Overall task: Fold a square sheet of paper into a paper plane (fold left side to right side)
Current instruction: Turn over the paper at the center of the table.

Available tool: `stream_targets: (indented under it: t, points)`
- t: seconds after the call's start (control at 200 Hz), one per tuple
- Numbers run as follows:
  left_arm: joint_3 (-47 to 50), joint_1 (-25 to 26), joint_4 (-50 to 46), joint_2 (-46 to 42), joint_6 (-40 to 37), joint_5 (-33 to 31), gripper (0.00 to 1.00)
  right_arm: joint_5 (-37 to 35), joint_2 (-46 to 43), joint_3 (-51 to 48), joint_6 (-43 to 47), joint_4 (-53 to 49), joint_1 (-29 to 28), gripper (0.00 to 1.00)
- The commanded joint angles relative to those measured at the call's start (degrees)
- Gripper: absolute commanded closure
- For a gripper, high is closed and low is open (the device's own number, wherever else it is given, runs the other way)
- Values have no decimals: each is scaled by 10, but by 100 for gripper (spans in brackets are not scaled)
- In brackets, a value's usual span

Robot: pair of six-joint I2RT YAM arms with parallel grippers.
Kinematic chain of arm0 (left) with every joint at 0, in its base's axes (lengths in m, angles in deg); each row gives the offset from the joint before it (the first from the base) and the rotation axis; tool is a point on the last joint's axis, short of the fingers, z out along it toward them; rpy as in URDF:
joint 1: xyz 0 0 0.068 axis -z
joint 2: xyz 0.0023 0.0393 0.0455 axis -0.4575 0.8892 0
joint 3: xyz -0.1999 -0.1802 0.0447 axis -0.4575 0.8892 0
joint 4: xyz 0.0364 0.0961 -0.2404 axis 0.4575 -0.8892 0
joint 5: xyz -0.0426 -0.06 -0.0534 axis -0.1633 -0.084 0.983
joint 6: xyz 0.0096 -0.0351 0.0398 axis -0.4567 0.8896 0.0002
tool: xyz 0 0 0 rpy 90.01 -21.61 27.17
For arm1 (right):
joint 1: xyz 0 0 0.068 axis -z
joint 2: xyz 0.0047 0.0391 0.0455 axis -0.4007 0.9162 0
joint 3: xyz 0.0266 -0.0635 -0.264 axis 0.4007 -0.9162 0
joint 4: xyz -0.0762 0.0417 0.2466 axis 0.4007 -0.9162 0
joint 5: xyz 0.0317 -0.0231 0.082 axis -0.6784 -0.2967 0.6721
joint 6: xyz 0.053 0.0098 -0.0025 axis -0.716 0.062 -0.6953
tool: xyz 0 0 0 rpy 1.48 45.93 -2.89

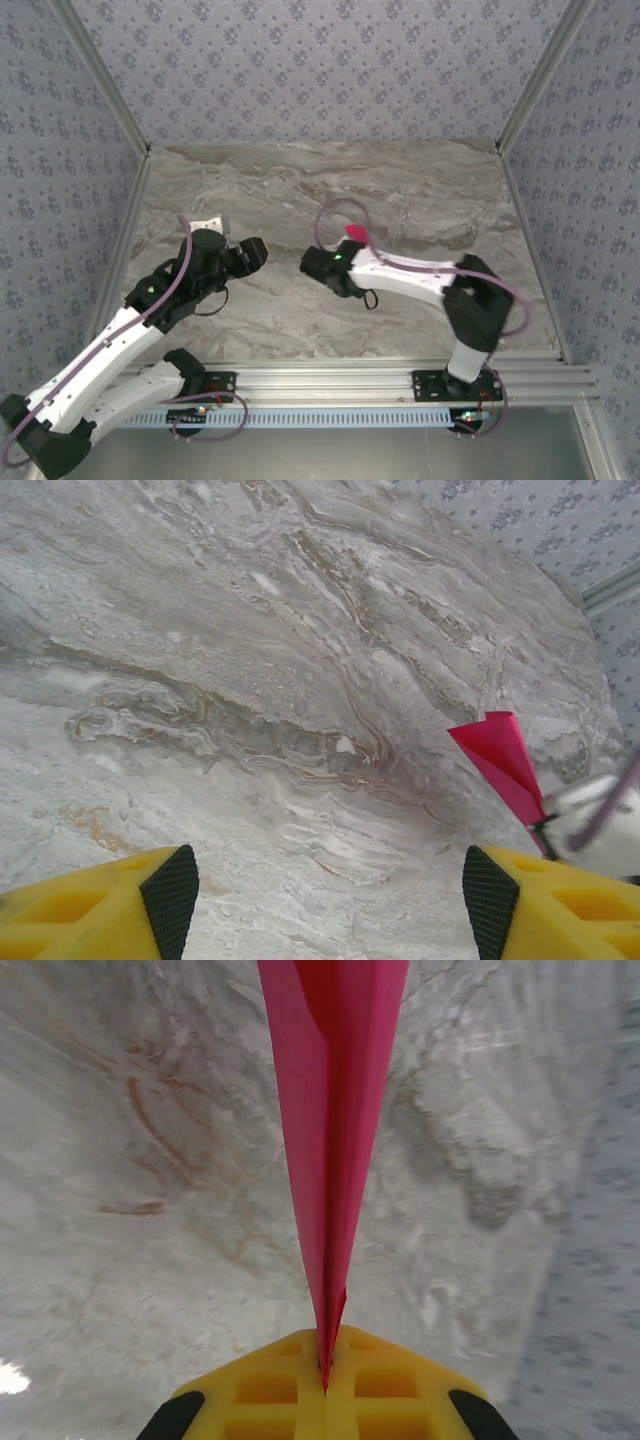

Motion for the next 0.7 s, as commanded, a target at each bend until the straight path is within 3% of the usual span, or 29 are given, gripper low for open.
stream_targets:
  t: [0.0, 0.18, 0.335, 0.695]
  points:
    - [6, -5, -20, -9, -2, -19, 27, -130, 83, 51, -58, -112, -28, 94]
    - [7, -10, -26, -10, -3, -17, 26, -125, 188, 86, -51, -113, -59, 93]
    - [11, -11, -20, -9, -2, -12, 25, -49, 203, 76, 4, -51, -70, 86]
    - [20, -18, 11, 14, 0, 30, 23, 142, 91, 24, 49, 47, -79, 38]
